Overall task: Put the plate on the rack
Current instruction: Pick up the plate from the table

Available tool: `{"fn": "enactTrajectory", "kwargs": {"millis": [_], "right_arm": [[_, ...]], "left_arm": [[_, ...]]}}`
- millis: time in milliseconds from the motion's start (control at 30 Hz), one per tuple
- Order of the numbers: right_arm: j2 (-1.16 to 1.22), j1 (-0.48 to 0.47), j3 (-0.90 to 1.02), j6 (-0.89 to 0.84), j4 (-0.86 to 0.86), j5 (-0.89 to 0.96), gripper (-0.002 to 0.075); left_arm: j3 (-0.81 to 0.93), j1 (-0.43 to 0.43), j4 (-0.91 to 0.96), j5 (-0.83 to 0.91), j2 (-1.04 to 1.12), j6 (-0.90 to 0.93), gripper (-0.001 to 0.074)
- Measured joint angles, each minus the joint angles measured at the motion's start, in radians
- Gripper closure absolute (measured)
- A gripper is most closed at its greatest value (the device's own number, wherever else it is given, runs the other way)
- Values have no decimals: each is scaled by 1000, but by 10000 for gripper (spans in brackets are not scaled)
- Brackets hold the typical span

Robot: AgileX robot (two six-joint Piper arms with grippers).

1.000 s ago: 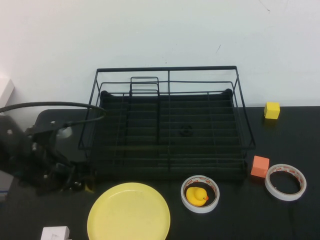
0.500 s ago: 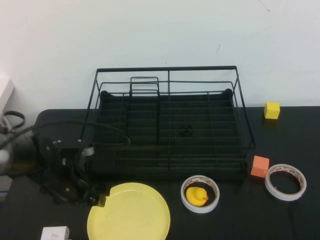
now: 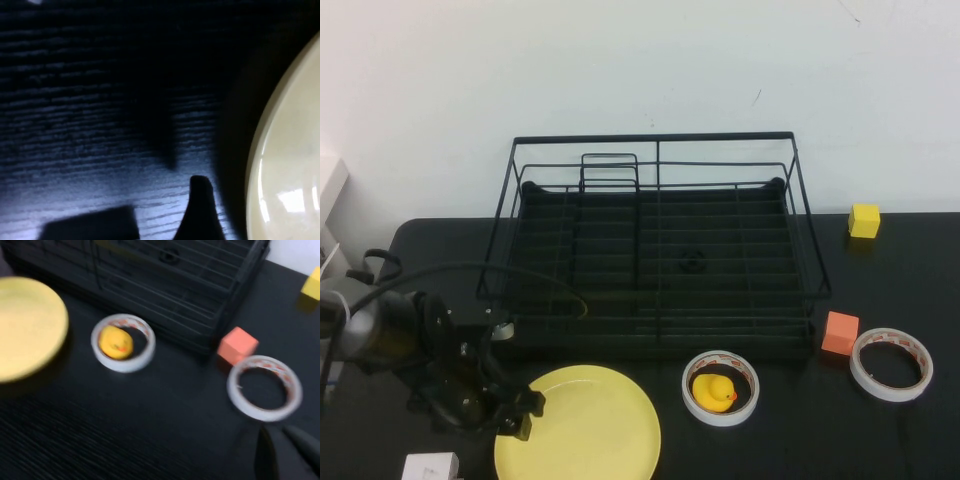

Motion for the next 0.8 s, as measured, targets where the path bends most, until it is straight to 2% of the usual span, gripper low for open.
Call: {"fn": "enactTrajectory", "kwargs": {"millis": [67, 233, 333, 433, 533, 667, 733, 800], "right_arm": [[27, 0, 0, -25, 65, 14, 728], [182, 0, 0, -244, 318, 132, 728], [307, 2, 0, -358, 473, 157, 728], [435, 46, 0, -453, 598, 143, 728], [545, 143, 0, -537, 721, 86, 728], [669, 336, -9, -685, 929, -21, 728], [735, 442, -32, -728, 965, -79, 728], [818, 525, -72, -735, 981, -127, 728]], "left_arm": [[0, 0, 0, -2, 0, -35, 265], [0, 0, 0, 22, -32, -117, 279], [0, 0, 0, 50, -64, -133, 332], [0, 0, 0, 75, -114, -139, 390], [0, 0, 16, 126, -173, -139, 458], [0, 0, 74, 186, -256, -142, 597], [0, 0, 88, 202, -299, -144, 672], [0, 0, 92, 219, -351, -147, 708]]}}
